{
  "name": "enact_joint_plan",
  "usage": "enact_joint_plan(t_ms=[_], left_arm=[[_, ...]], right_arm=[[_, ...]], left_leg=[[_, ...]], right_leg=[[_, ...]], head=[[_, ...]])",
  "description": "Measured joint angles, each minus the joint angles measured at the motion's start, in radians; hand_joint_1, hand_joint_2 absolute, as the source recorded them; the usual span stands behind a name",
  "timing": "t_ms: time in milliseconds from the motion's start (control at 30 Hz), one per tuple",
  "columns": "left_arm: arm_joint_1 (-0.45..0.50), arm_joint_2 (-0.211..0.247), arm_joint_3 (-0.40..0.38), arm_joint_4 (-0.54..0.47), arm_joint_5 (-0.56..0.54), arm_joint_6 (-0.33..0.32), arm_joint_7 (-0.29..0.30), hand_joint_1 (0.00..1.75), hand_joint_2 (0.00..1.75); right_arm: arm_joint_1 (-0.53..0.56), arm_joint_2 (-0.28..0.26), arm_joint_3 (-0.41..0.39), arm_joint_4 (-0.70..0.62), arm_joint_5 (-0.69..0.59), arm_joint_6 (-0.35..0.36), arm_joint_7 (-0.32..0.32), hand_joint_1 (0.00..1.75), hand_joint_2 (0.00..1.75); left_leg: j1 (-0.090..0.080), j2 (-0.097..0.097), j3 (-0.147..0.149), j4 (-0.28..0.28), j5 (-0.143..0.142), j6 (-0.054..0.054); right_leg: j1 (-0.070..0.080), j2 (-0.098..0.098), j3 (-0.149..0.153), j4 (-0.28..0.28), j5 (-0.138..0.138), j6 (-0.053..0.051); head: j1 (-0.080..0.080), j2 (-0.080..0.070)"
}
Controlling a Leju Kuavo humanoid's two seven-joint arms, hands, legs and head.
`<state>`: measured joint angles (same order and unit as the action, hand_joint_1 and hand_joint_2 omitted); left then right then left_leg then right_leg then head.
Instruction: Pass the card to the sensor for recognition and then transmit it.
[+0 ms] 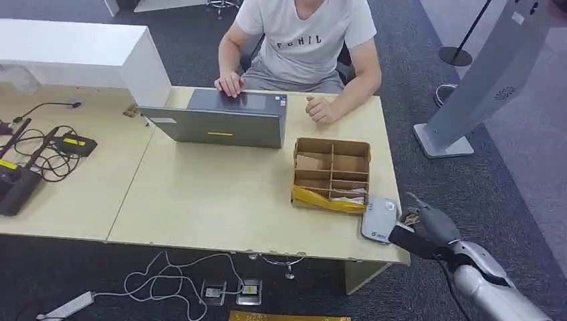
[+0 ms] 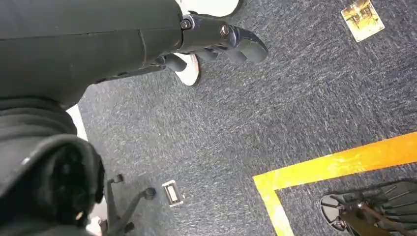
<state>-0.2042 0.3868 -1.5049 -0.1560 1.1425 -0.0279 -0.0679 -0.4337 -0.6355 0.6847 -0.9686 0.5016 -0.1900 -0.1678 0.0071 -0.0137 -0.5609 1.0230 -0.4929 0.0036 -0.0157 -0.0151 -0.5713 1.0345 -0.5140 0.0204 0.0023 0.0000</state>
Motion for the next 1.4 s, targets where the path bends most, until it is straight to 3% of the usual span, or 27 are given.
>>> enact_joint_plan(t_ms=[567,1167,1400], left_arm=[[0.000,0.003,-0.022,0.000,-0.030,-0.008,-0.016,0.00,0.00],[0.000,0.021,-0.023,0.000,-0.052,-0.022,-0.028,0.00,0.00],[-0.001,0.021,-0.023,0.000,-0.056,-0.022,-0.037,0.00,0.00]], right_arm=[[0.029,0.005,-0.002,0.011,-0.006,-0.081,0.018,1.75,1.75],[-0.238,-0.185,-0.097,0.021,0.078,-0.006,0.037,1.75,1.75],[-0.384,-0.207,-0.117,0.019,0.128,0.039,0.036,1.75,1.75]], left_leg=[[0.000,0.001,0.001,0.000,0.000,0.000],[-0.001,0.000,-0.001,0.000,0.001,0.000],[-0.001,0.000,-0.001,0.000,0.001,0.000]], right_leg=[[0.000,0.001,0.001,0.000,0.001,0.000],[-0.001,0.000,-0.001,0.000,0.002,0.001],[-0.001,0.000,-0.001,0.000,0.002,0.001]], head=[[0.000,0.000],[0.000,0.000],[0.000,0.000]])
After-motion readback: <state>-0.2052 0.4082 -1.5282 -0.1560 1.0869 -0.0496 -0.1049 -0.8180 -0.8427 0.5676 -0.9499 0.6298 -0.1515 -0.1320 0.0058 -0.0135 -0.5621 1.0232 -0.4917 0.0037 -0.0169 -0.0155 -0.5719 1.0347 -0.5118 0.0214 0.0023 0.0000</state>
